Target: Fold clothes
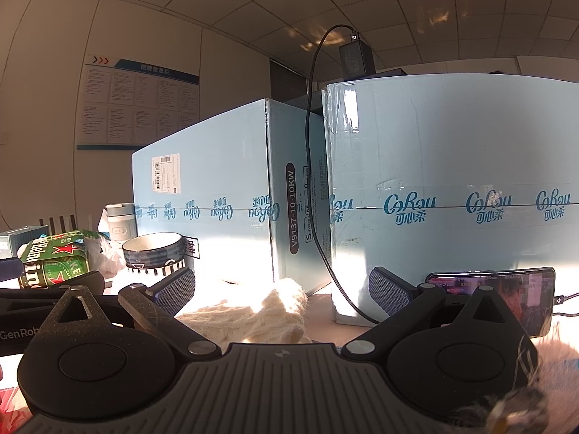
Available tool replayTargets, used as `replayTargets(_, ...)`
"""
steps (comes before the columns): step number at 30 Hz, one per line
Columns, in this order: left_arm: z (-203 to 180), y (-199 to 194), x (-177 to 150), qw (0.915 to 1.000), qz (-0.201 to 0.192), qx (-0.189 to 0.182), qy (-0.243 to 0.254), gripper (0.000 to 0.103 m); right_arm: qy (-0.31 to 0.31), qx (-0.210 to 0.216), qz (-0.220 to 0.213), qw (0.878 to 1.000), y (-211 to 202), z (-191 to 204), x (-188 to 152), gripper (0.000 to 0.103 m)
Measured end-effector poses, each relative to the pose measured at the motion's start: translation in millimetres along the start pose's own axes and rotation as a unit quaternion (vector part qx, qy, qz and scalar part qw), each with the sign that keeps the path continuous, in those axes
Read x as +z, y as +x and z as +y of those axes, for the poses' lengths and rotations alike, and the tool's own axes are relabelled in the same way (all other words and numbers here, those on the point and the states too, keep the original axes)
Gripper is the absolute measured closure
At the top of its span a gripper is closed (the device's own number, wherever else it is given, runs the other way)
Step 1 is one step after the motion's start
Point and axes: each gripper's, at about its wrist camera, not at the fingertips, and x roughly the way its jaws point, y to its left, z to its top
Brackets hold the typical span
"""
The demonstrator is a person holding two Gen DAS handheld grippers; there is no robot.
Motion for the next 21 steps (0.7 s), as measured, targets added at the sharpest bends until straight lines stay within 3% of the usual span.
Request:
replayTargets(13,2.9,-3.9,0.2,0.9998,-0.012,-0.012,-0.011,0.000,0.014,-0.039,-0.015,0.999,-11.2,-3.9,-0.2,0.000)
replayTargets(21,10.4,-11.9,0.6,0.9976,-0.051,-0.031,-0.037,0.000,0.032,-0.074,-0.030,0.996,-32.9,-7.8,5.6,0.000)
